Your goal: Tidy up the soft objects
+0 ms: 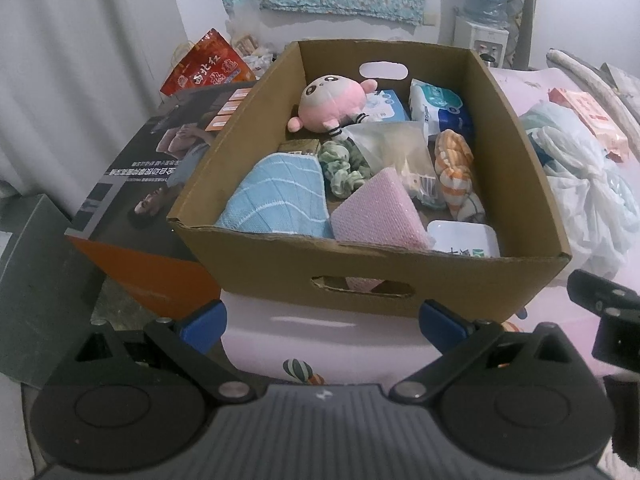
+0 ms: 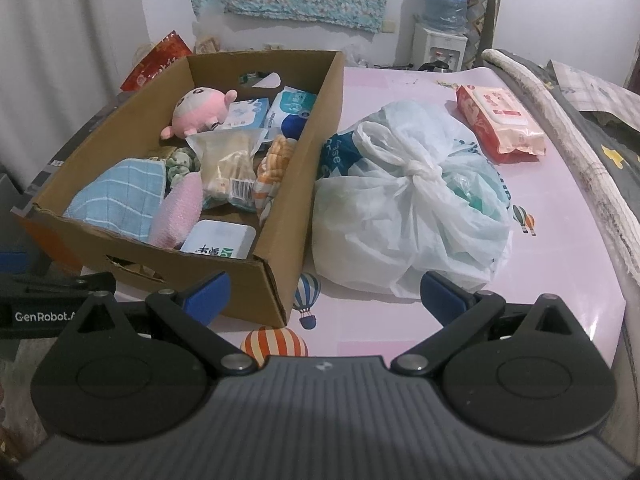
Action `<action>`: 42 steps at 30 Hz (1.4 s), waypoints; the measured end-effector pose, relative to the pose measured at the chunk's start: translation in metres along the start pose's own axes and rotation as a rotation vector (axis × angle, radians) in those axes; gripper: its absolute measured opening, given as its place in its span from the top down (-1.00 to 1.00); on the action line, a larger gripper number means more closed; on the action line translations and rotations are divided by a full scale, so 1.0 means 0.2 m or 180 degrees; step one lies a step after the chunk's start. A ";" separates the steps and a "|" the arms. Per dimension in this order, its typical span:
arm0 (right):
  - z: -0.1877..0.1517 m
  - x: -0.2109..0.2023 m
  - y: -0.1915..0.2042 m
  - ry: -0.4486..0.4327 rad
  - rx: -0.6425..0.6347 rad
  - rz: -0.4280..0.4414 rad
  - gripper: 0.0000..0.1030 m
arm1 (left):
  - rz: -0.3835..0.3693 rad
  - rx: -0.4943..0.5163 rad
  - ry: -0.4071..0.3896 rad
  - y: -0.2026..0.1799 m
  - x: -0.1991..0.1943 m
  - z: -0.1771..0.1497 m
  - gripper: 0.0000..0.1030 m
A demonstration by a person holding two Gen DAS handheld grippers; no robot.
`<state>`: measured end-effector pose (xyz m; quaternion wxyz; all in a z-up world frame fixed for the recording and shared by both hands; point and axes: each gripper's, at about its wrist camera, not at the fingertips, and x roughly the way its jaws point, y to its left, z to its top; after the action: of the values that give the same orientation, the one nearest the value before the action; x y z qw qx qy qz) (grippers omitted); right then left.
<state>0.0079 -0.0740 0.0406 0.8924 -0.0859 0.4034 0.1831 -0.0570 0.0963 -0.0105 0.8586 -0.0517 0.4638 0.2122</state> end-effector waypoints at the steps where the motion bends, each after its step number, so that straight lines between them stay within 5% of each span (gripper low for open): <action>1: 0.00 0.00 0.00 -0.0001 -0.0002 0.0005 -0.97 | -0.0002 -0.0001 0.0001 0.00 0.00 0.00 -1.00; 42: 0.00 0.02 0.01 0.0032 -0.0032 -0.0005 -0.97 | -0.0009 -0.0008 0.0021 0.01 0.01 0.00 -1.00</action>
<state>0.0096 -0.0712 0.0370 0.8901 -0.0916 0.4068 0.1841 -0.0575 0.0983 -0.0123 0.8573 -0.0542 0.4662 0.2114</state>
